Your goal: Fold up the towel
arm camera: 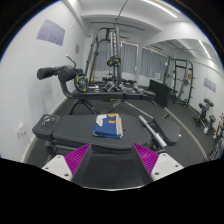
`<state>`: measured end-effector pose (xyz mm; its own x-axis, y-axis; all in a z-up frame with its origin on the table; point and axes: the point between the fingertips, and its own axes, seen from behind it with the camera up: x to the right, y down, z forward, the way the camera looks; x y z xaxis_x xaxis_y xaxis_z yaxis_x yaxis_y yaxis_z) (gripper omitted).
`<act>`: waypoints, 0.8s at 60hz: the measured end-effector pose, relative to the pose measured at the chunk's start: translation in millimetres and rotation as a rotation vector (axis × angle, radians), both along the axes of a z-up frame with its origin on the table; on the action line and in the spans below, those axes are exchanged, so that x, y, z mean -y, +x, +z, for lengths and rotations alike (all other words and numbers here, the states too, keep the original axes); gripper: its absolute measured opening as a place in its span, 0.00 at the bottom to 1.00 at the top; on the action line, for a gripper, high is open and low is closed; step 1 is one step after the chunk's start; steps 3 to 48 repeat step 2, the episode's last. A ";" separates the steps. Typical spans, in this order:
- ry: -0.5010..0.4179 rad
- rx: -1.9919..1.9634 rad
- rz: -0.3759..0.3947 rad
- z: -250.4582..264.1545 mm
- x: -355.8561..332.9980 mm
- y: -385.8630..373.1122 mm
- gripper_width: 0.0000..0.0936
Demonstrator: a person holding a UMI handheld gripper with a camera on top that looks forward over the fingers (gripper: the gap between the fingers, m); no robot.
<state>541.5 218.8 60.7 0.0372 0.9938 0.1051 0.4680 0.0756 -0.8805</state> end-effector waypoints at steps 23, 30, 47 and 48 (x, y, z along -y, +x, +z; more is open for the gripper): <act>0.002 -0.011 -0.009 6.5 -4.6 7.9 0.91; 0.002 -0.011 -0.009 6.5 -4.6 7.9 0.91; 0.002 -0.011 -0.009 6.5 -4.6 7.9 0.91; 0.002 -0.011 -0.009 6.5 -4.6 7.9 0.91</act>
